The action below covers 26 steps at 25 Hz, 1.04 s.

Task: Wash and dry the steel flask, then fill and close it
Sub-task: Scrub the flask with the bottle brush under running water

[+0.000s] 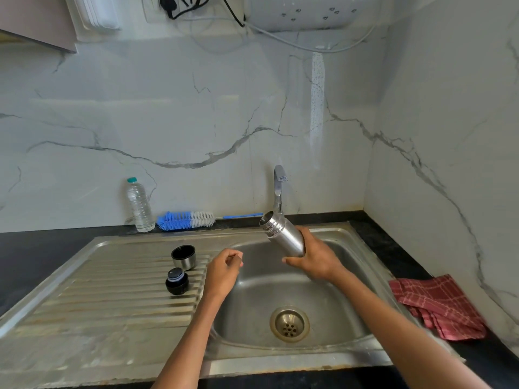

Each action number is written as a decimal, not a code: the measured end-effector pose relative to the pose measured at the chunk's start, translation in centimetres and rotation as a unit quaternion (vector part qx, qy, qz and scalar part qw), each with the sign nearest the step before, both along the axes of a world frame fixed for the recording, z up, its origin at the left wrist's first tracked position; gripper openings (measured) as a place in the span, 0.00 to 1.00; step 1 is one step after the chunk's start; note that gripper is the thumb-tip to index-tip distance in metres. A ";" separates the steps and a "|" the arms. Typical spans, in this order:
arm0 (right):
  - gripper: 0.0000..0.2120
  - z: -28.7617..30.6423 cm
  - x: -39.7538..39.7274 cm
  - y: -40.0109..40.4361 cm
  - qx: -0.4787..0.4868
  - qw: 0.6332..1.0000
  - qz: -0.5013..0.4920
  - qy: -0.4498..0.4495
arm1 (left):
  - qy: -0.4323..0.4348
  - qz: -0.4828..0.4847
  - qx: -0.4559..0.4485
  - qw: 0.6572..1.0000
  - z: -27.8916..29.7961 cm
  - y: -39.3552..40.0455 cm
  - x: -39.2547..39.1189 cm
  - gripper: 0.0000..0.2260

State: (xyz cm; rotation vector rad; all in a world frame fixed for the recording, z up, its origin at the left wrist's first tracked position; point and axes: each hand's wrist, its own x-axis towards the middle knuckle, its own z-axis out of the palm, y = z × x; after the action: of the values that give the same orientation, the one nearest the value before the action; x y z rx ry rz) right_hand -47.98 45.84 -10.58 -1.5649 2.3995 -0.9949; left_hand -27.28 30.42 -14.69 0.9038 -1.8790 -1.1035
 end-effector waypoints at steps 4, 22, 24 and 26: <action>0.41 -1.2 2.4 -1.1 -0.053 0.967 0.048 -0.246 | 0.063 -0.096 0.033 0.993 0.7 2.0 -1.3 0.09; 0.33 -4.3 4.2 -4.0 -0.103 0.913 0.141 -0.370 | 0.109 -0.086 0.106 0.985 0.4 2.3 -3.1 0.24; 0.29 -4.3 4.6 -3.7 -0.101 0.914 0.148 -0.364 | 0.124 -0.077 0.112 0.983 0.4 2.3 -3.0 0.25; 0.22 -3.7 4.8 -3.3 -0.115 0.908 0.157 -0.372 | 0.138 -0.043 0.106 0.984 0.7 2.3 -2.8 0.22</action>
State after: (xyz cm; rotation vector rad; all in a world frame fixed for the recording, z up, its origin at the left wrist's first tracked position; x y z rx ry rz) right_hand -43.18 42.54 -14.33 -1.2417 1.5093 -1.4908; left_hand -30.07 32.77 -14.02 0.7460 -1.6067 -1.4260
